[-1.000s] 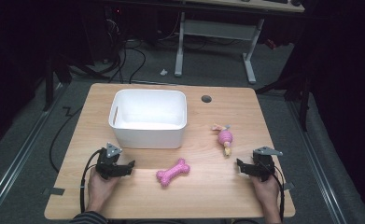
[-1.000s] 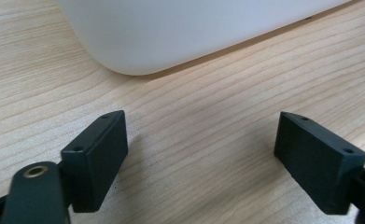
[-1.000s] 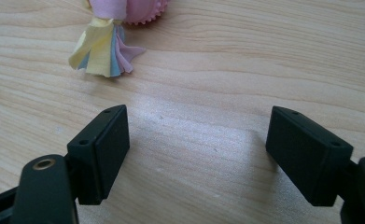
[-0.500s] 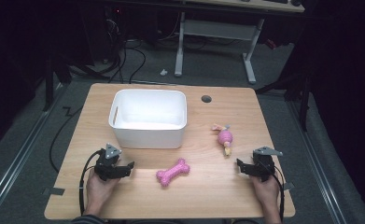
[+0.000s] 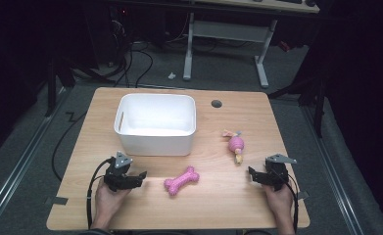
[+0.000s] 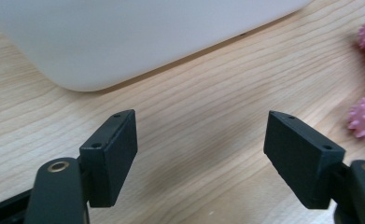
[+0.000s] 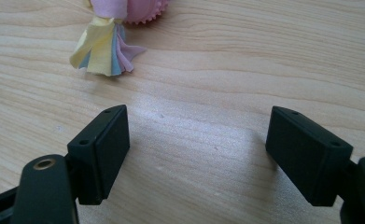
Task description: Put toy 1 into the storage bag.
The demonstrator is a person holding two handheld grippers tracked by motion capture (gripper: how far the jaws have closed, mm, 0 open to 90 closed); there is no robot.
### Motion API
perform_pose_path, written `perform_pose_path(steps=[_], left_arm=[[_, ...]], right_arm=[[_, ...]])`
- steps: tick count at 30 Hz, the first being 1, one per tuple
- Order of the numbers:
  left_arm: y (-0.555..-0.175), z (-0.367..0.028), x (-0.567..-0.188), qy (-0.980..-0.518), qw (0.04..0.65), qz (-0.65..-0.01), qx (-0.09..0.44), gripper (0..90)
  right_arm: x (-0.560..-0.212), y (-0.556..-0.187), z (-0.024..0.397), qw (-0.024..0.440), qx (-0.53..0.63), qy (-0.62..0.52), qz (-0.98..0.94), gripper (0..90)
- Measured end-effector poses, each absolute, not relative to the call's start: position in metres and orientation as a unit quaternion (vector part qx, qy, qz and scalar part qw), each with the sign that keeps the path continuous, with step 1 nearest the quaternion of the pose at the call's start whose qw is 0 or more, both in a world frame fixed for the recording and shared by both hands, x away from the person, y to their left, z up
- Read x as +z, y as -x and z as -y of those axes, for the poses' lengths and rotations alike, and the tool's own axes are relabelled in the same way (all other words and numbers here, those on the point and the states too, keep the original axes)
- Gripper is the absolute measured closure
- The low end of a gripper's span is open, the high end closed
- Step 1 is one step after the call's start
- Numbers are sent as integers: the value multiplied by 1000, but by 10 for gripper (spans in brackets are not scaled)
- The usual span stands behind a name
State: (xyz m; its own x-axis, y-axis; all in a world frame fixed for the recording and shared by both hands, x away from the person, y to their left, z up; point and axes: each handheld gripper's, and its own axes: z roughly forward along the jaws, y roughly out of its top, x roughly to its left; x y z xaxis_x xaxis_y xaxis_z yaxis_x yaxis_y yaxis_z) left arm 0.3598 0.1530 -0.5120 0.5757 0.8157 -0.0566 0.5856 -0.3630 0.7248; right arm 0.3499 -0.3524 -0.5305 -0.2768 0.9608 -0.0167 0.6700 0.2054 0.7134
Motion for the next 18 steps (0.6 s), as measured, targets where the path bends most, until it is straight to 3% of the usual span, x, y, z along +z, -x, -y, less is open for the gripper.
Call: perform_pose_path(steps=[18], left_arm=[[-352, -122, -483, -827, 382, -388, 144, 265]], right_arm=[[-530, -350, 352, 239, 304, -552, -739, 217]])
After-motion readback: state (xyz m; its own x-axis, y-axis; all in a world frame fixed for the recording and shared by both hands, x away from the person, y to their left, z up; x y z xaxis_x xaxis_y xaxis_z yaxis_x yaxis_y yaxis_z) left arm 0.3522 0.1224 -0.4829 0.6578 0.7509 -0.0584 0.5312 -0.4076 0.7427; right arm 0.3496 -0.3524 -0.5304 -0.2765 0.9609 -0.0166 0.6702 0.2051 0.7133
